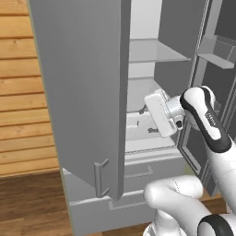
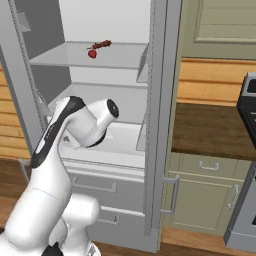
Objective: Take the strawberry from the fridge and place it on top of the pancake, located on the dining counter.
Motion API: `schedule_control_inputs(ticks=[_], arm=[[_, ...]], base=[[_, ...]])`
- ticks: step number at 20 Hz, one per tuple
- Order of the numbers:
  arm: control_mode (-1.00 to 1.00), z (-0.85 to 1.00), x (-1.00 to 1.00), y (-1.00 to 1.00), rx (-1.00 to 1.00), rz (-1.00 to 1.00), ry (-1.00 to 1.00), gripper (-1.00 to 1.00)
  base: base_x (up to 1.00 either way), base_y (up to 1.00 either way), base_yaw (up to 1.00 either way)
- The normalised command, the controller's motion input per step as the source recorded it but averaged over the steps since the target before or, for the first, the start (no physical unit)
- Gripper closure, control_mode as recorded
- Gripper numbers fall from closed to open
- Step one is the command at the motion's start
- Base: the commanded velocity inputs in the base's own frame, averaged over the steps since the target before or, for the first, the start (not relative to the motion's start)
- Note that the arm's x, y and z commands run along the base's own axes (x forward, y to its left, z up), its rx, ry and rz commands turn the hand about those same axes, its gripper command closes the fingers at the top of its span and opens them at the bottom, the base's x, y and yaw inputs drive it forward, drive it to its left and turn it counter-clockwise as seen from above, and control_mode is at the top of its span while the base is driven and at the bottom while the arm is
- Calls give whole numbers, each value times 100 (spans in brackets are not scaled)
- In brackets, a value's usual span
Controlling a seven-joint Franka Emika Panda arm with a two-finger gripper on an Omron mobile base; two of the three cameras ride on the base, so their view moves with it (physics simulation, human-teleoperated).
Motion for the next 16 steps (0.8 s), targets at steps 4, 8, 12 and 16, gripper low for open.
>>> schedule_control_inputs(ticks=[4,8,12,16], arm=[[-100,4,66,46,6,14,-8,-100],[-100,3,37,55,20,2,-25,-100],[-100,0,23,29,8,0,-38,-100],[-100,17,16,49,-3,0,-31,-100]], base=[[0,0,0],[0,0,0],[0,0,0],[0,0,0]])
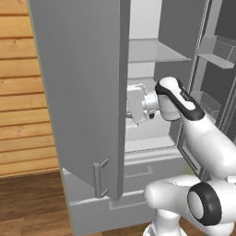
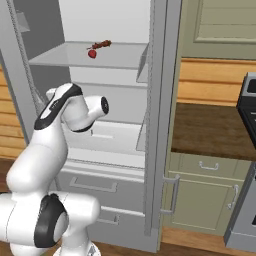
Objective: Take the strawberry from the fridge and place it on top of the pancake, located on the dining counter.
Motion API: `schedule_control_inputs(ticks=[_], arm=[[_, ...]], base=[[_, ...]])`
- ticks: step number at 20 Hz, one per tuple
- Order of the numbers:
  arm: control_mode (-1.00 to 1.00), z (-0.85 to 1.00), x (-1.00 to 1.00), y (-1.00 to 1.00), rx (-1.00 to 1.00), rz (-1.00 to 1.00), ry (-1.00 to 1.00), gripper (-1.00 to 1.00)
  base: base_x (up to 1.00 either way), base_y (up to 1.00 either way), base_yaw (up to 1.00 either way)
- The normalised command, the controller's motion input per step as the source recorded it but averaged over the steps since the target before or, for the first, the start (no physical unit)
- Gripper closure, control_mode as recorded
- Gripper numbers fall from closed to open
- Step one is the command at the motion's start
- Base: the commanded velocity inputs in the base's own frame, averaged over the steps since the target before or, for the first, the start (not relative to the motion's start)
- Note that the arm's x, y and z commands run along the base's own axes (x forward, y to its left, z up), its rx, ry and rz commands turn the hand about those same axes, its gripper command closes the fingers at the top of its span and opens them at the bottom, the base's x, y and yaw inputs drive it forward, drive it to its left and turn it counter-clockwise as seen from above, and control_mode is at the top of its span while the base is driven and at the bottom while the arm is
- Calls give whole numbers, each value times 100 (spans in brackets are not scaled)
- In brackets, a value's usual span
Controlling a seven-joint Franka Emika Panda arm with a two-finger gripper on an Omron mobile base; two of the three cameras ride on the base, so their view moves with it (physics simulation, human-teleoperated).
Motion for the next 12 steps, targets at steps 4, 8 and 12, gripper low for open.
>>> schedule_control_inputs(ticks=[4,8,12], arm=[[-100,11,6,42,-4,0,-13,-100],[-100,2,0,47,-1,0,-4,-100],[-100,0,-3,63,0,0,0,-100]], base=[[0,0,0],[0,0,0],[0,0,0]])
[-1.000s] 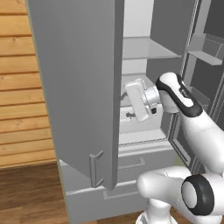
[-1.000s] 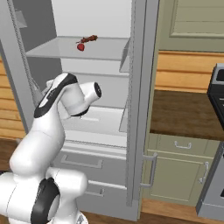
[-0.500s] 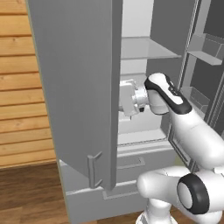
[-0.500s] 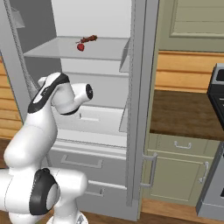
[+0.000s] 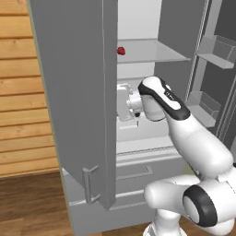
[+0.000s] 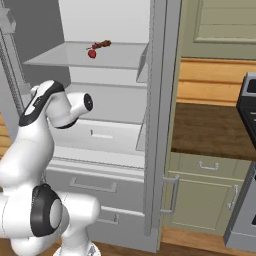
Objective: Take the strawberry from the fridge and place it on top of the pancake, located on the dining counter.
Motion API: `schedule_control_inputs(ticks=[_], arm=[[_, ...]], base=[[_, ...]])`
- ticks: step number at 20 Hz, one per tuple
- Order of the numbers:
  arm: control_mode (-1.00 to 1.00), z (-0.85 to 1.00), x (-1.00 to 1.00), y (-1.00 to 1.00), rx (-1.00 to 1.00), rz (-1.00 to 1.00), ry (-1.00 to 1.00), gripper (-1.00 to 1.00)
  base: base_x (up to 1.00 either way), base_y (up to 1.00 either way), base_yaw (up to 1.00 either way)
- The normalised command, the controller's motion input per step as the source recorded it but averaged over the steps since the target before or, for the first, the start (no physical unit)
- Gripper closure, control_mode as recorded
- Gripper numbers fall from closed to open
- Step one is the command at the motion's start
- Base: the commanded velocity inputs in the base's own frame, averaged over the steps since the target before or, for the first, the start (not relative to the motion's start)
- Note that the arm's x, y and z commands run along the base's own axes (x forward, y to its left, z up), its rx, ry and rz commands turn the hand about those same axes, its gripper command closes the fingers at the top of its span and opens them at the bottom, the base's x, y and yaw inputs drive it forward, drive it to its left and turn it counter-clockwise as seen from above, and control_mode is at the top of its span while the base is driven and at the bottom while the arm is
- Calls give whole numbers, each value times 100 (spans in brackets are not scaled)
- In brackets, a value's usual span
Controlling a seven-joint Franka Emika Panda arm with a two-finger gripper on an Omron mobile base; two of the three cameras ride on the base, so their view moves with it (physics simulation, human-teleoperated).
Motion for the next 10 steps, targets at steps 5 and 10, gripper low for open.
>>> schedule_control_inputs(ticks=[5,10], arm=[[-100,0,-10,72,0,0,0,-100],[-100,0,-14,60,0,0,0,-100]], base=[[0,0,0],[0,0,0]])
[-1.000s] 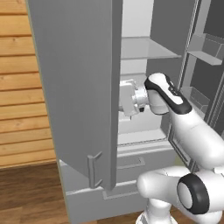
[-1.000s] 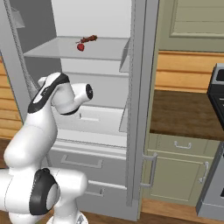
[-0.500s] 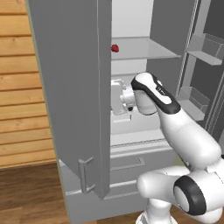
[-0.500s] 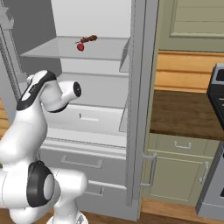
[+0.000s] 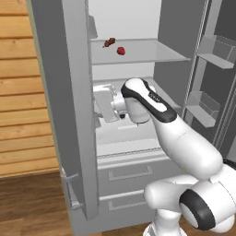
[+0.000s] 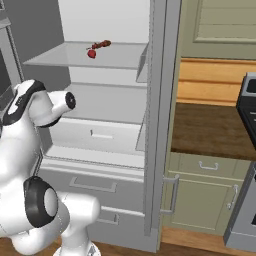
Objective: Take the strawberry from the fridge and place it on top of the pancake, located on the dining counter.
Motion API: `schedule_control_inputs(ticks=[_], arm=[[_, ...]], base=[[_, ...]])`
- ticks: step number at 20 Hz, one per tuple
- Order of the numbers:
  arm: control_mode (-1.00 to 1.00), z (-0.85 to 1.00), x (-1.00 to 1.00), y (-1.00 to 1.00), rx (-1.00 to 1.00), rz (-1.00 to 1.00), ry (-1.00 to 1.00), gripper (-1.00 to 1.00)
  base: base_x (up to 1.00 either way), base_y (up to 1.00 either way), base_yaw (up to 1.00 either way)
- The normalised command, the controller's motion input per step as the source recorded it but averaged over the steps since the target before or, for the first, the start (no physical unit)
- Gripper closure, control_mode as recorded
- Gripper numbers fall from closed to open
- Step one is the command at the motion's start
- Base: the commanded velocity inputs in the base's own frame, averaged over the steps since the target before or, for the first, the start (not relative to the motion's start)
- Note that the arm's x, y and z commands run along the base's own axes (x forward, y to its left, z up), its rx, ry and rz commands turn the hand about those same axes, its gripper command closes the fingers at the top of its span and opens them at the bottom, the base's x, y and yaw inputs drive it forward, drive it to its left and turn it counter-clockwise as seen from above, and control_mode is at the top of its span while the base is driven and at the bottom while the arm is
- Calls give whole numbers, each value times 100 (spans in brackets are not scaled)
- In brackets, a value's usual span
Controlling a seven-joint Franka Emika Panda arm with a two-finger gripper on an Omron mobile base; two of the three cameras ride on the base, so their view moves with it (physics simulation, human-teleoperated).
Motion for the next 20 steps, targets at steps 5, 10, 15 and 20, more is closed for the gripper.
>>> schedule_control_inputs(ticks=[5,10,15,20], arm=[[-100,0,-14,58,0,0,0,-100],[-100,0,-10,44,0,3,2,-100],[-100,0,-8,35,0,3,1,-100],[-100,1,-14,3,-1,3,0,-100]], base=[[0,0,0],[0,0,0],[0,0,0],[0,0,0]])
